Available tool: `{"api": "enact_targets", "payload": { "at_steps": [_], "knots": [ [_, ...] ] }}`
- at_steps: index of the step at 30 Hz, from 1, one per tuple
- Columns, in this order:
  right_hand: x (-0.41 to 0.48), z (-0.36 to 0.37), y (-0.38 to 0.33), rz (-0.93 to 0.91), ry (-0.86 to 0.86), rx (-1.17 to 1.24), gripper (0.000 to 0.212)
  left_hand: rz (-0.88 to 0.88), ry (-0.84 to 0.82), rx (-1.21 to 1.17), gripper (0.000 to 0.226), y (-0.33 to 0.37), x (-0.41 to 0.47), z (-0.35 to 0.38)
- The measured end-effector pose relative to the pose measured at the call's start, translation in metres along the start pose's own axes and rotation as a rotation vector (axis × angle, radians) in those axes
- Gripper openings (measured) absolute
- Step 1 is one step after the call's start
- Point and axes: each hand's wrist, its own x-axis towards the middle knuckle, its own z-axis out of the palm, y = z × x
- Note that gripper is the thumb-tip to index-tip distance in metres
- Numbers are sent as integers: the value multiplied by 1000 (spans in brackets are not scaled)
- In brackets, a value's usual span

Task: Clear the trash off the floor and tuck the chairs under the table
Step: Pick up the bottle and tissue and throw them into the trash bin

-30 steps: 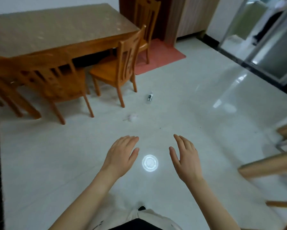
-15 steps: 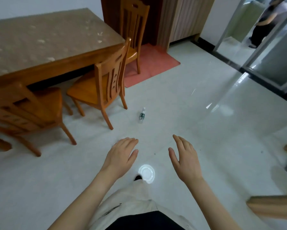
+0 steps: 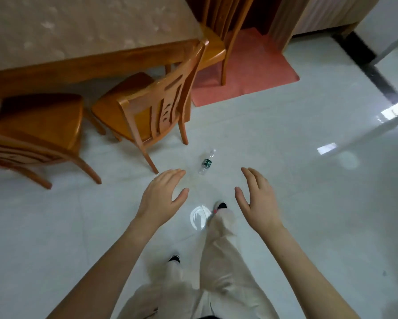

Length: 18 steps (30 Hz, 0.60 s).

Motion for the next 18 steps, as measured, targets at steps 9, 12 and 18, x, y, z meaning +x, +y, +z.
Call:
{"api": "enact_targets", "payload": {
  "at_steps": [9,12,18],
  "knots": [
    [194,105,125,-118,-322,-9,61,-537,-30,-40,58,-49,111,134],
    [239,172,157,-105,-383,-16,63,-646,-55,-80,54,-85,142,180],
    [303,352,242,-169,-457,-79,62,-697,-75,-34,54,-206,181,327]
  ]
}}
